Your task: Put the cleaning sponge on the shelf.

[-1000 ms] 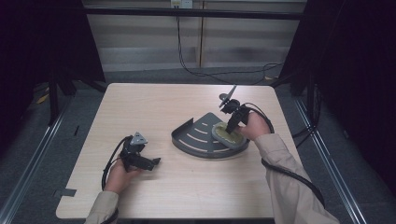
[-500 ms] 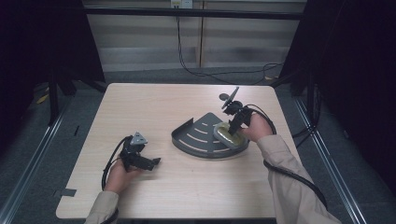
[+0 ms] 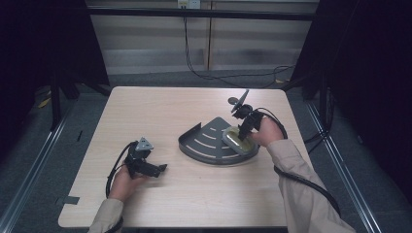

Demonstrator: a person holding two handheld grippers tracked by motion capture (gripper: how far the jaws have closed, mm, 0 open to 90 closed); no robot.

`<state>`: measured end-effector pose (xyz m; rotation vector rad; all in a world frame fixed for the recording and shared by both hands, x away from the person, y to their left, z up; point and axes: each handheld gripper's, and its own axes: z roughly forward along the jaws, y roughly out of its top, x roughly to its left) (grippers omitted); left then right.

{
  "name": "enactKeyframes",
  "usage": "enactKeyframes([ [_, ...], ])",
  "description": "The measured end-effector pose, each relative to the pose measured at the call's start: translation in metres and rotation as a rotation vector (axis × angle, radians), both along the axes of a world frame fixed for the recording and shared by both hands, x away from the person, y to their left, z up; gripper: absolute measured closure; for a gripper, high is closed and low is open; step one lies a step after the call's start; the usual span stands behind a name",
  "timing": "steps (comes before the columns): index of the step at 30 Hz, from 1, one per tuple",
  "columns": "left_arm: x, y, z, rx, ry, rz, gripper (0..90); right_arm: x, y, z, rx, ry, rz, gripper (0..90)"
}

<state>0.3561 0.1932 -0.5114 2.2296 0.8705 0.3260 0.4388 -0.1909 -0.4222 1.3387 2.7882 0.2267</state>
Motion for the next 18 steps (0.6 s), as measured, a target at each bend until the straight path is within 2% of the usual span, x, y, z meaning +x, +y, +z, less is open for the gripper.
enactKeyframes([
  [18, 0.0000, 0.0000, 0.0000, 0.000, 0.000, 0.000, 0.0, 0.0015, 0.0002, -0.0024, -0.014, 0.007, -0.018, 68.5],
])
